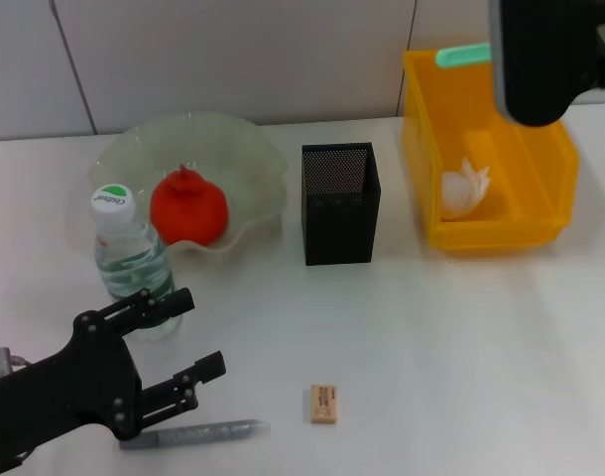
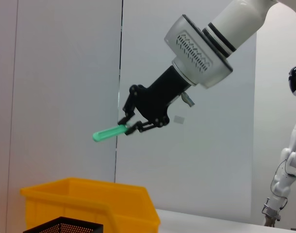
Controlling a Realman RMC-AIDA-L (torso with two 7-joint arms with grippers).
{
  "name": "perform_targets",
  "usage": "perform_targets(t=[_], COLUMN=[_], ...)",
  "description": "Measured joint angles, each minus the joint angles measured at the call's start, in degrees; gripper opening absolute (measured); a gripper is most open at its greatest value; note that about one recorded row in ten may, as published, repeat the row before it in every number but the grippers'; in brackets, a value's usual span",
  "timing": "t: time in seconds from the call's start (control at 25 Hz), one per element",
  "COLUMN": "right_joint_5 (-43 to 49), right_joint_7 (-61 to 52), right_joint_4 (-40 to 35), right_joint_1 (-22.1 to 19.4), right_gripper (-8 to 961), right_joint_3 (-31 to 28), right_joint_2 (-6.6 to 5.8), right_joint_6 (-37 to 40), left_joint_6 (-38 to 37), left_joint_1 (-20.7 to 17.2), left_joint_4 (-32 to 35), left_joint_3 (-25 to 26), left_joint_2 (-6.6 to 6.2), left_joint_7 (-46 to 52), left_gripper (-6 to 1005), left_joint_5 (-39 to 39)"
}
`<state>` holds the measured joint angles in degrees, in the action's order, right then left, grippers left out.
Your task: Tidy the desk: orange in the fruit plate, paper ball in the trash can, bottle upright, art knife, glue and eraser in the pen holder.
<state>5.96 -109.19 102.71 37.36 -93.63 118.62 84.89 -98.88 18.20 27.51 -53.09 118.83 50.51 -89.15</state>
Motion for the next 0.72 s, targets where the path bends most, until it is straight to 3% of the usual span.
perform_targets(t=[0.44, 0.56, 0.72], right_joint_5=[10.2, 14.9, 15.1], right_joint_7=[4.8, 4.6, 4.6], right_joint_4=[-2.8, -8.8, -10.5], right_joint_1=[-1.0, 0.5, 1.8], right_gripper=[192, 193, 195], right_joint_3=[12.9, 17.5, 18.9], right_joint_2=[0.38, 0.37, 0.24], right_joint_6=[-10.6, -15.9, -17.1], left_joint_6=[0.2, 0.3, 0.7], left_joint_1=[0.3, 0.4, 0.7], left_joint_4=[-0.3, -0.7, -2.5], left_joint_3=[-0.4, -0.4, -0.1], left_joint_2=[0.16, 0.17, 0.26], left_joint_7=[-0.1, -0.1, -0.6], left_gripper=[722, 722, 722], left_joint_5=[1.1, 1.3, 1.7])
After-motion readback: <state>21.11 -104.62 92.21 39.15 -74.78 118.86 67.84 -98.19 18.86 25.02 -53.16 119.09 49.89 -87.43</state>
